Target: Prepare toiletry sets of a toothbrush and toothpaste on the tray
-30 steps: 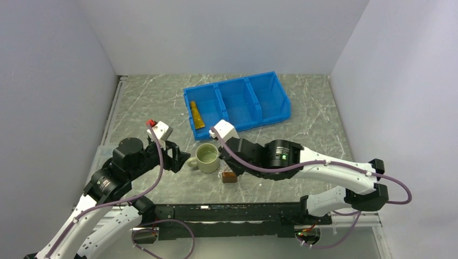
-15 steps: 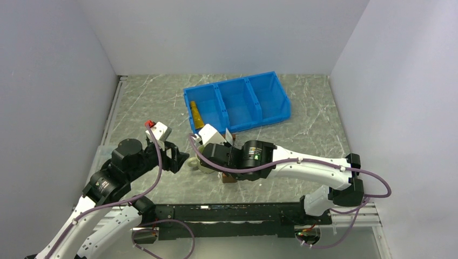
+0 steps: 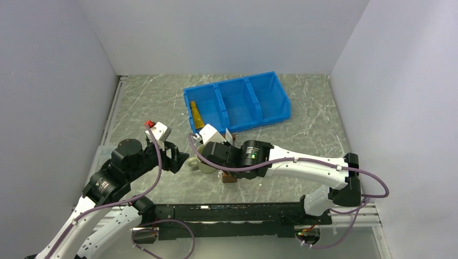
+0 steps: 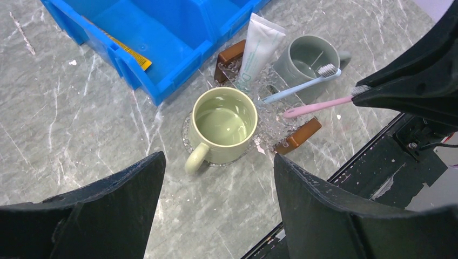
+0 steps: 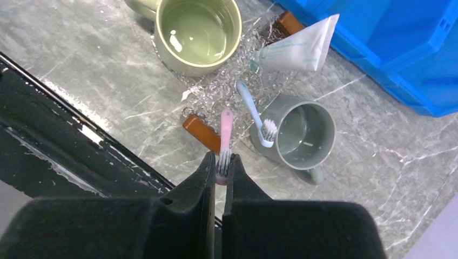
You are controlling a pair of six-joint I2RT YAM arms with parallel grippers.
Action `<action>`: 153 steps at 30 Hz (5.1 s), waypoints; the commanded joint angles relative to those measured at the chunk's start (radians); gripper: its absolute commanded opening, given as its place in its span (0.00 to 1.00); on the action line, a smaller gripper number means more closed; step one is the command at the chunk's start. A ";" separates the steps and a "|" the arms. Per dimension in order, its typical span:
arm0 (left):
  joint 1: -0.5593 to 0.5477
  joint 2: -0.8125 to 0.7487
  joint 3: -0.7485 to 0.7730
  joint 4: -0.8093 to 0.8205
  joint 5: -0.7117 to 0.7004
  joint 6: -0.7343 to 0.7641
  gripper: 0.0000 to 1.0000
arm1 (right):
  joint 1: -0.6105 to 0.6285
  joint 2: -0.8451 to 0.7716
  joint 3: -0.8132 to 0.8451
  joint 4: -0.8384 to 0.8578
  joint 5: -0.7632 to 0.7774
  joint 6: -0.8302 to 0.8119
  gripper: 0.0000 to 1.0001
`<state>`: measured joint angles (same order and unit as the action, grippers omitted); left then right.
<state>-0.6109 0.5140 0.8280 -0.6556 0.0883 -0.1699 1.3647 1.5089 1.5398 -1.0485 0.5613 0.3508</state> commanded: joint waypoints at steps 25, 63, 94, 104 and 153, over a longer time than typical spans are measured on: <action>0.016 0.037 -0.003 0.022 -0.008 -0.001 0.78 | -0.132 -0.147 -0.232 0.250 -0.158 -0.019 0.00; 0.027 0.038 -0.003 0.022 0.006 -0.002 0.79 | -0.154 -0.113 -0.256 0.280 -0.211 -0.019 0.04; 0.028 0.027 -0.003 0.019 0.013 0.001 0.79 | -0.102 -0.032 -0.187 0.235 -0.175 -0.006 0.25; 0.027 0.023 -0.003 0.017 0.011 -0.001 0.79 | -0.082 -0.028 -0.171 0.227 -0.161 0.003 0.28; 0.027 0.010 -0.006 0.014 0.007 -0.006 0.79 | -0.001 0.016 0.009 0.099 0.021 0.053 0.46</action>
<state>-0.5884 0.5316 0.8246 -0.6567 0.0898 -0.1726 1.3575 1.5318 1.4925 -0.9344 0.5209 0.3908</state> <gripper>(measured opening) 0.788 0.457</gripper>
